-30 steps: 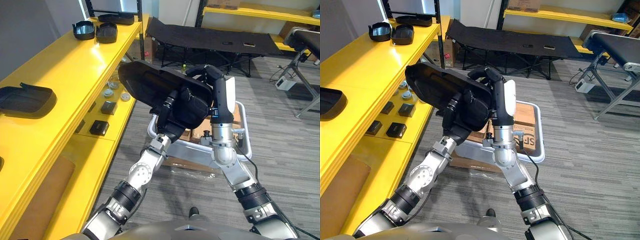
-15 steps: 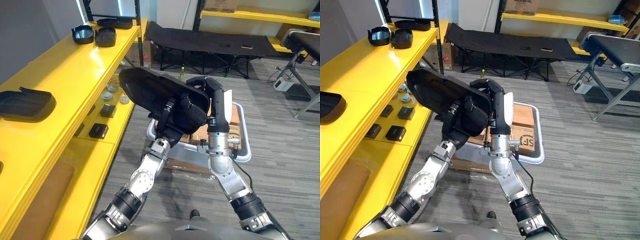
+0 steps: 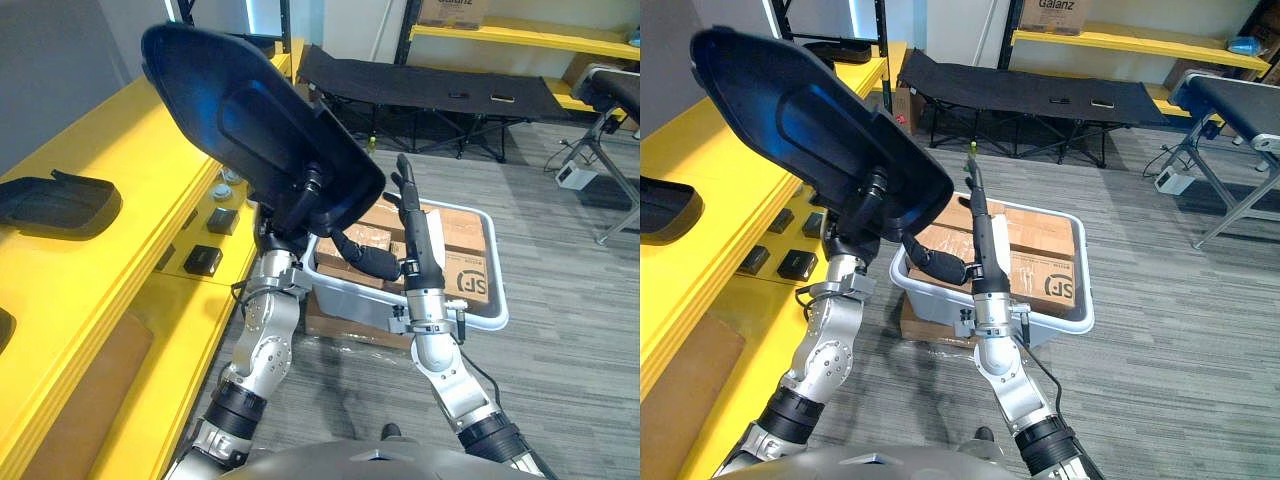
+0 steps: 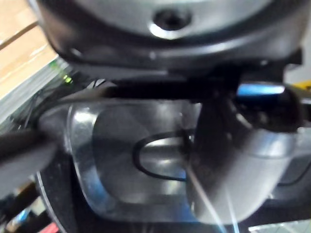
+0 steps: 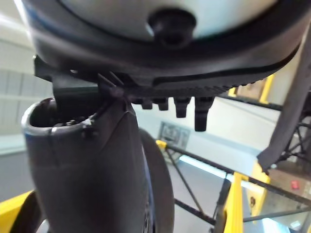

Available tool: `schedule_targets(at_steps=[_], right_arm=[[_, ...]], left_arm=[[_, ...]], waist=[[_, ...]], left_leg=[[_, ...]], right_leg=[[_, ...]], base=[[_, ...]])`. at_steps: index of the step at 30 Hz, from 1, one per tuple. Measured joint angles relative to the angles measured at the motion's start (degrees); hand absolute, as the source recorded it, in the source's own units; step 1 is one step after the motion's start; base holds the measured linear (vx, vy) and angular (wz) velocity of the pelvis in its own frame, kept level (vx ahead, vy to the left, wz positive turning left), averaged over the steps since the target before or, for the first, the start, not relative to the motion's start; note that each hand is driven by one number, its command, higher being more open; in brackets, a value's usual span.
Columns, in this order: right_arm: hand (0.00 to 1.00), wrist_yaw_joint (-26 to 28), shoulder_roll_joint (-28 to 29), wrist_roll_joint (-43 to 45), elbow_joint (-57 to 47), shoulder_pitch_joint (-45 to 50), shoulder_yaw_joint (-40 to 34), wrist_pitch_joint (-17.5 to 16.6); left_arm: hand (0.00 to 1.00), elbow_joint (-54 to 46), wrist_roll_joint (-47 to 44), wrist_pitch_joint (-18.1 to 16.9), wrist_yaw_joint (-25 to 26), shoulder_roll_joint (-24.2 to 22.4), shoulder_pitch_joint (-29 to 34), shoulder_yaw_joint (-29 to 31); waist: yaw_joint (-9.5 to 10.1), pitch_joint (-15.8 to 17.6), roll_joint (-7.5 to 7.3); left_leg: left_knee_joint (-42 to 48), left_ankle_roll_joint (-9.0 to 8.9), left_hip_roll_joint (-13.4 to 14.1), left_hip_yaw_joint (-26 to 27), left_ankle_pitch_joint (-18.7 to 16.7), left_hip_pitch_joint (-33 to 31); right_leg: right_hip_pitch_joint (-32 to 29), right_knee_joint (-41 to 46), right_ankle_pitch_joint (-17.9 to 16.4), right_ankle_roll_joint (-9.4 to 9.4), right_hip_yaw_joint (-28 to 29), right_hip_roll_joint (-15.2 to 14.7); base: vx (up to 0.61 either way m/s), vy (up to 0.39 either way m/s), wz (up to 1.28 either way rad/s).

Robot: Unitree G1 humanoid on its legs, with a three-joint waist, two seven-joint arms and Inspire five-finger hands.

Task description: Walk over and take three plastic housings, then place them on the shelf

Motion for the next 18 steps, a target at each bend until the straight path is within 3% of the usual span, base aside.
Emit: schedule_targets(at_steps=[5, 7, 10, 14, 18], right_arm=[[1.0, -1.0, 0.1, 2.8, 0.5, 3.5, -3.6, 4.3], [1.0, -0.8, 0.2, 4.5, 0.6, 4.6, -4.5, 4.6], [1.0, 8.0, 0.5, 14.9, 0.6, 6.2, -5.5, 4.2], [1.0, 18.2, 0.7, 24.8, 0.5, 9.1, -4.9, 4.3], [1.0, 20.3, 1.9, 26.7, -0.1, 10.6, -5.8, 4.3]], left_arm=[[0.0, -0.2, 15.9, 0.0, 8.4, -0.6, 0.0, 5.9], [0.0, -0.2, 21.5, 0.1, 11.1, -0.8, 0.1, 7.9], [0.0, -0.8, 32.9, 0.4, 13.3, -0.1, 1.0, 9.8], [0.0, -6.2, 37.0, 1.1, 10.4, 1.6, 4.9, 9.5], [0.0, -7.3, 35.7, 0.9, 5.2, 2.4, 9.0, 9.7]], waist=[[-0.1, -0.4, 0.63], [-0.12, -0.4, 0.74], [-0.19, -0.4, 0.75], [-0.27, -0.5, 0.86], [-0.24, -0.6, 1.07]], left_leg=[[-0.1, 0.0, 0.0, -0.1, 0.0, -0.2], [-0.1, 0.0, 0.0, -0.1, 0.0, -0.3], [-0.1, 0.0, 0.0, -0.1, 0.0, -0.6], [0.0, -0.01, 0.0, -0.5, 0.0, -1.4], [0.0, -0.06, 0.0, -0.5, -0.1, -1.6]], right_leg=[[-0.2, -0.1, -0.1, -0.06, -0.1, 0.0], [-0.3, -0.1, -0.1, -0.07, -0.2, 0.0], [-0.5, -0.1, -0.1, -0.08, -0.2, 0.0], [-1.0, -0.2, -0.1, -0.09, -0.5, 0.0], [-1.1, -0.2, -0.1, -0.09, -0.6, 0.0]], base=[[0.0, 0.0, 0.0], [0.0, 0.0, 0.0], [0.0, 0.0, 0.0], [0.0, 0.002, 0.04], [0.0, 0.0, 0.0]])
